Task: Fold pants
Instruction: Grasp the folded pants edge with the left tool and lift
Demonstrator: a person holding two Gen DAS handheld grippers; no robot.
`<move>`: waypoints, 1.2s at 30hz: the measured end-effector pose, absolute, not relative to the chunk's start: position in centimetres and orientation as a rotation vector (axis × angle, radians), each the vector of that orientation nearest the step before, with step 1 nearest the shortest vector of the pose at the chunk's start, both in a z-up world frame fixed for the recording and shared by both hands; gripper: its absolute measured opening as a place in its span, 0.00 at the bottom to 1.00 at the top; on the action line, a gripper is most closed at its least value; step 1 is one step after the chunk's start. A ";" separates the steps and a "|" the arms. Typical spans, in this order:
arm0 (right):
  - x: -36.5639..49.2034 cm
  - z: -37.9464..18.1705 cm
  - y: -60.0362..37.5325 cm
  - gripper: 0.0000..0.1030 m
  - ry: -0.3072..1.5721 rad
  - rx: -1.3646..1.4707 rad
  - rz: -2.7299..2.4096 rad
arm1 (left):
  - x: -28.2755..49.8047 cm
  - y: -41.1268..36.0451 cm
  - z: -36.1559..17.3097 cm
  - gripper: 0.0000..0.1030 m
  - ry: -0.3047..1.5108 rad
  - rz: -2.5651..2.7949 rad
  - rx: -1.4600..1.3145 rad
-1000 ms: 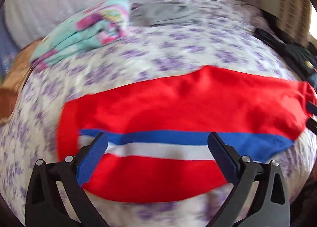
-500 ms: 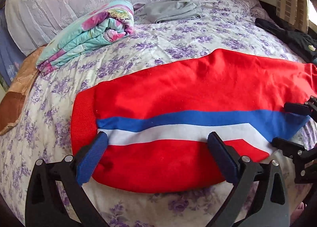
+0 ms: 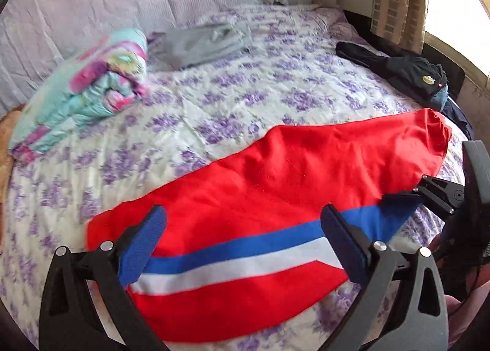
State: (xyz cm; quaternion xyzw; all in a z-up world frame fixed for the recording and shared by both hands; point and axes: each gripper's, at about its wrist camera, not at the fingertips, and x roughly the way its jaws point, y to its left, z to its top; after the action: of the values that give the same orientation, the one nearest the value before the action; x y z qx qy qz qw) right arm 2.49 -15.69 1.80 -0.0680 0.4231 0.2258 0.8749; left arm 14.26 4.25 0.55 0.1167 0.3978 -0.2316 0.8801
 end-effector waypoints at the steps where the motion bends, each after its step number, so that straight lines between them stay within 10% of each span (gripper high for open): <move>1: 2.5 1.8 -15.7 0.80 0.884 -0.140 0.474 | 14.9 4.2 0.1 0.94 0.858 -0.487 0.231; 14: 2.5 1.8 -15.7 0.84 0.888 -0.148 0.499 | 20.9 11.9 -2.5 0.15 1.029 -0.500 -0.115; 16: 2.6 1.8 -15.7 0.85 0.890 -0.148 0.501 | 21.1 12.0 -2.2 0.20 1.053 -0.483 -0.145; 20: 2.6 1.8 -15.8 0.85 0.888 -0.134 0.510 | 18.4 6.8 2.0 0.68 0.895 -0.523 0.018; 25: 2.6 1.8 -16.0 0.85 0.887 -0.124 0.515 | 18.5 0.1 1.7 0.67 0.916 -0.720 0.040; 32: 2.6 1.9 -16.6 0.85 0.885 -0.078 0.537 | 22.9 1.5 -4.2 0.30 1.076 -0.594 -0.021; 36: 2.5 1.8 -16.5 0.85 0.884 -0.083 0.534 | 23.6 7.1 -3.2 0.25 1.053 -0.497 -0.124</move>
State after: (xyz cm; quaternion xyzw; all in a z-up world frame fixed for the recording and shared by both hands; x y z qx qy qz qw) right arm 2.53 -16.49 1.85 -0.0397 0.4225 0.2554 0.8687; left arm 23.63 7.13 -3.23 -0.0586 0.4968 -0.2346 0.8335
